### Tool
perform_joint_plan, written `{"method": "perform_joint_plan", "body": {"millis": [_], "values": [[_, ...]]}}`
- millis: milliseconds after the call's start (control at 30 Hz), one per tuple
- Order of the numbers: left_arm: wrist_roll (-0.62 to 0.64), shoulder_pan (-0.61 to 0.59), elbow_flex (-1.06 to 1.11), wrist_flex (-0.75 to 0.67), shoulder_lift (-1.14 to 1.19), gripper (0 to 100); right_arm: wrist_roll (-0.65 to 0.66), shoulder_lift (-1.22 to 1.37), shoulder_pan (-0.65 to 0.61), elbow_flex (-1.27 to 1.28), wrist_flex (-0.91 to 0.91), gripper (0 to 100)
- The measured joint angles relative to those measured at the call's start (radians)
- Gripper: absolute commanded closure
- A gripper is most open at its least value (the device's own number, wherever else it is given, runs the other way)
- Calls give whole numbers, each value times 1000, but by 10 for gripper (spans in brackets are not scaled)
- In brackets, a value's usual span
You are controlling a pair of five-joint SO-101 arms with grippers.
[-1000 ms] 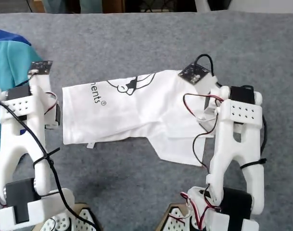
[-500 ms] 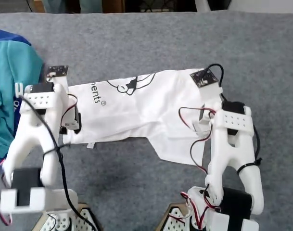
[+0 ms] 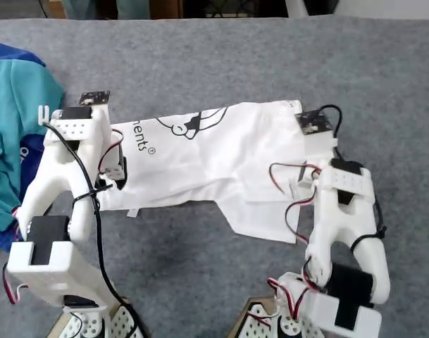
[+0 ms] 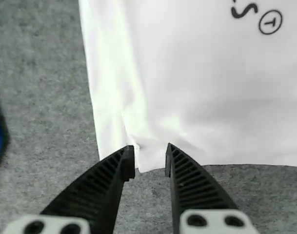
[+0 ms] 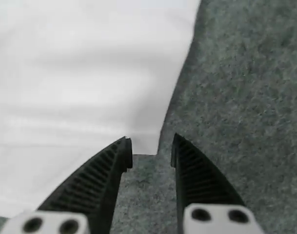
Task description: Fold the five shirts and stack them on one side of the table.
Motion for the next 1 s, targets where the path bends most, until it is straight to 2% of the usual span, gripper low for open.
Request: {"method": "perform_joint_plan", "body": {"millis": [500, 1000], "values": [[40, 11, 0, 23, 44, 866, 0, 12, 40, -26, -17, 854], [114, 11, -2, 21, 140, 849, 0, 157, 40, -77, -28, 854]]}}
